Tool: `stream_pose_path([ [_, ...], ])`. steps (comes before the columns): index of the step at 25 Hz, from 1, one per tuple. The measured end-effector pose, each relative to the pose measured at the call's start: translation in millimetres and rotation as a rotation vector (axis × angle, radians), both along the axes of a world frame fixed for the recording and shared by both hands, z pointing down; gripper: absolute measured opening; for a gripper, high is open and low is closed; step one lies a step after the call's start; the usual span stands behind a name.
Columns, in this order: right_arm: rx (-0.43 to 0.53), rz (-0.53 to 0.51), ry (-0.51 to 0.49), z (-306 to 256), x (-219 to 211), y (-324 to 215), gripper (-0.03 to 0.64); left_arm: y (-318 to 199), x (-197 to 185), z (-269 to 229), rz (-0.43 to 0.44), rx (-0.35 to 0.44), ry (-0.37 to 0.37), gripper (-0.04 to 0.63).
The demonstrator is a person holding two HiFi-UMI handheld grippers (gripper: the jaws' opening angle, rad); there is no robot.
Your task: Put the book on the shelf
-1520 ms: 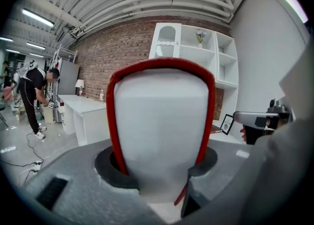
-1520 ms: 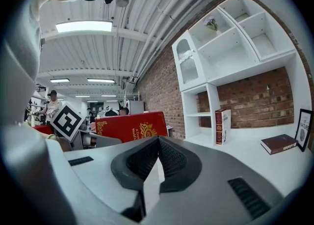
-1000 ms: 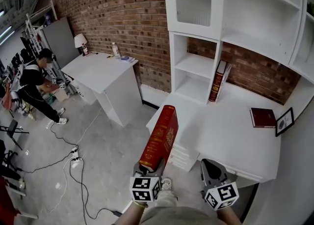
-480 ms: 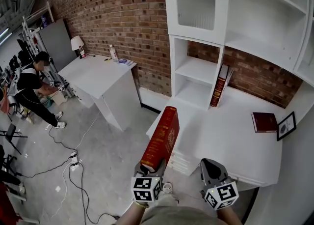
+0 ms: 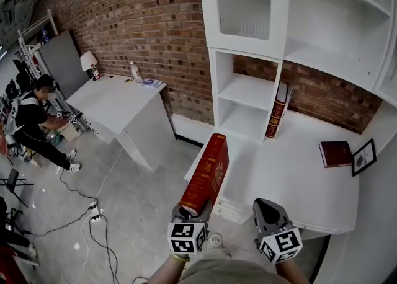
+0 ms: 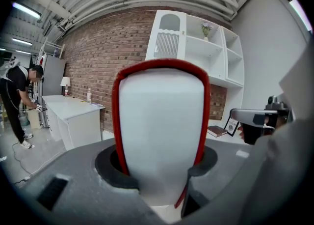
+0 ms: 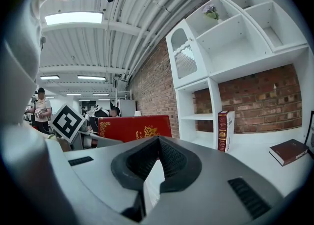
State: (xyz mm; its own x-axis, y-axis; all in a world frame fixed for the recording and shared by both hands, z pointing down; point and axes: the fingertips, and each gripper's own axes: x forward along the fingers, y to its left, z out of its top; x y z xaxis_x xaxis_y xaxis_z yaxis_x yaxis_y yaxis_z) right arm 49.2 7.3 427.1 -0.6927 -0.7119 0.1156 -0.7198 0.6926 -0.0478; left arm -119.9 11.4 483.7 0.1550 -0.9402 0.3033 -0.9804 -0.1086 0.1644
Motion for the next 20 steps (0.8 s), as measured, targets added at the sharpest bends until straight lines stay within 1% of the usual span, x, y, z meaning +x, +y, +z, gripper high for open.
stream_pose_path([
  [10, 0.003, 0.041, 0.006, -2.5, -16.7, -38.3, 0.006, -45.7, -15.9, 4.1, 0.043, -0.003, -0.012, 0.236],
  [14, -0.001, 0.058, 0.004, -2.0, -23.8, -51.4, 0.006, -62.5, -20.6, 3.2, 0.063, -0.007, -0.002, 0.236],
  [20, -0.010, 0.092, 0.005, 1.2, -33.2, -71.1, 0.006, -87.5, -31.1, 4.2, 0.093, -0.009, -0.008, 0.236],
])
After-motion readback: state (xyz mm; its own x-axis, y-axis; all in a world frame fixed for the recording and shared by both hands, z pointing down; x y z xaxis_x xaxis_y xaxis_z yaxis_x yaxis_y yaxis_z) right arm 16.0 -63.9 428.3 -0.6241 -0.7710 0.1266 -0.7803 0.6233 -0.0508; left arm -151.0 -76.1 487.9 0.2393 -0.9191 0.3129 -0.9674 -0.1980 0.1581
